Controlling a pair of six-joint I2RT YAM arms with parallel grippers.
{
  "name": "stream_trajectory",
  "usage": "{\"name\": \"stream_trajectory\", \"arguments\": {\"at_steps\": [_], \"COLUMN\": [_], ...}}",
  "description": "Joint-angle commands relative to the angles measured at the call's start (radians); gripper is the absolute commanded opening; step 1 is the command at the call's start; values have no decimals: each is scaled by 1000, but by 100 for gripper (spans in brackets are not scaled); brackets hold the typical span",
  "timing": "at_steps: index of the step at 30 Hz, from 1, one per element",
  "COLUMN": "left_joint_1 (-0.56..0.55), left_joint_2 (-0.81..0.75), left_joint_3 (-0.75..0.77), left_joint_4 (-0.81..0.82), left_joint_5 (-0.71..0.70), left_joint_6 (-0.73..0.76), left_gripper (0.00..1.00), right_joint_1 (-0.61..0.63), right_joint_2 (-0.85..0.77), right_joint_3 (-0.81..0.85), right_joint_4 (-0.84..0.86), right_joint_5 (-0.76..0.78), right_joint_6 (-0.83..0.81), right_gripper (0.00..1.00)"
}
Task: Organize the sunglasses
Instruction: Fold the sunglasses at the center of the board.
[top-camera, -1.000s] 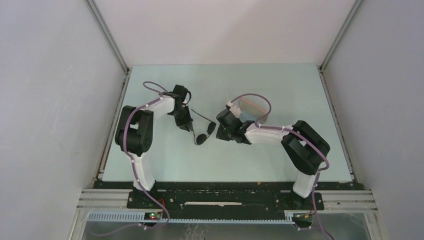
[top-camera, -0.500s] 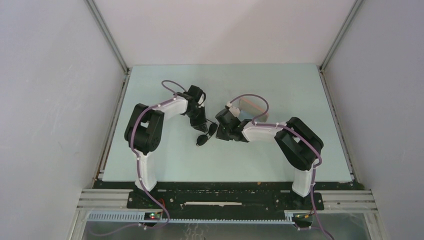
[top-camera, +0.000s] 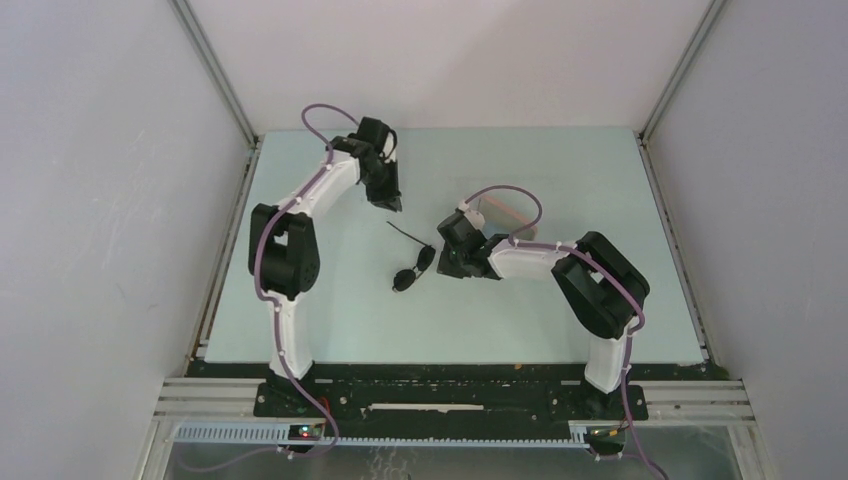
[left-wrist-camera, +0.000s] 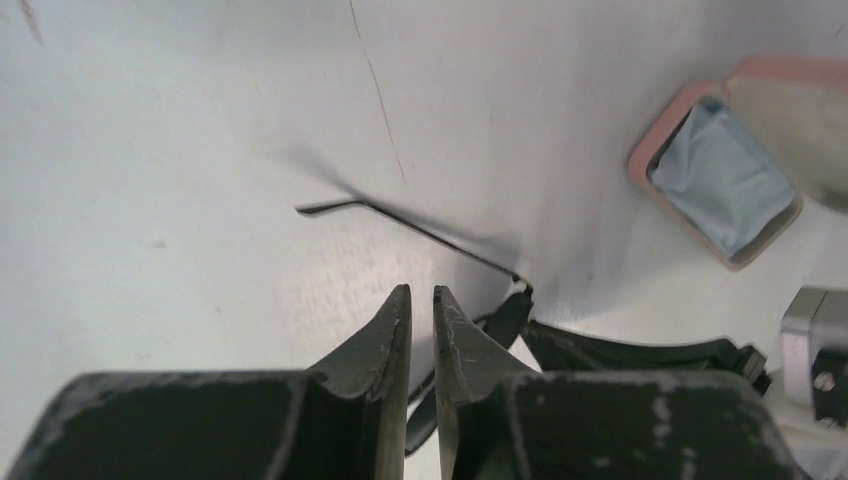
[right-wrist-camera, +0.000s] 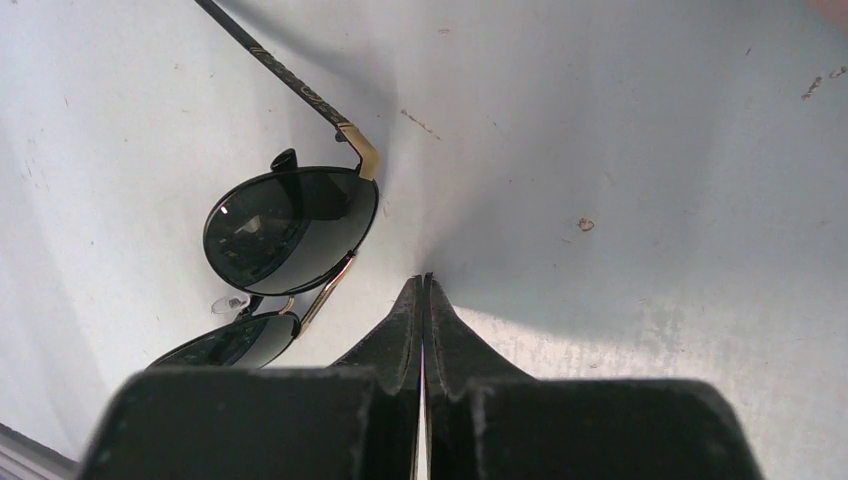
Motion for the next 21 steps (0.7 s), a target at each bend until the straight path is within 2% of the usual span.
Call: {"name": "stream_trajectory", "arguments": {"at_steps": [1,6,9,11,21], "left_joint_1": [4,17,26,33,35], "left_joint_2": [80,220,339,387,362], "left_joint_3": [147,335,510,563,380], "left_joint_4": [-64,-85,-167,-204,-204], "left_joint_5": [-66,-106,-102,-100,-139], "left_joint_6": [72,66,82,85,107], "left_gripper": [18,18,18,18,18], "right_joint_1": [5,10,9,8,18], "right_joint_2": [-35,-42,-32,-23,10], "right_joint_3": [30,31,33,39,39], "right_joint_4": [-33,-20,-19,-26,3], "right_joint_5": [-1,-19,-37,-46,-77], "right_joint_6": [-18,-23,-17,-9,49], "right_gripper": [0,0,0,0,0]}}
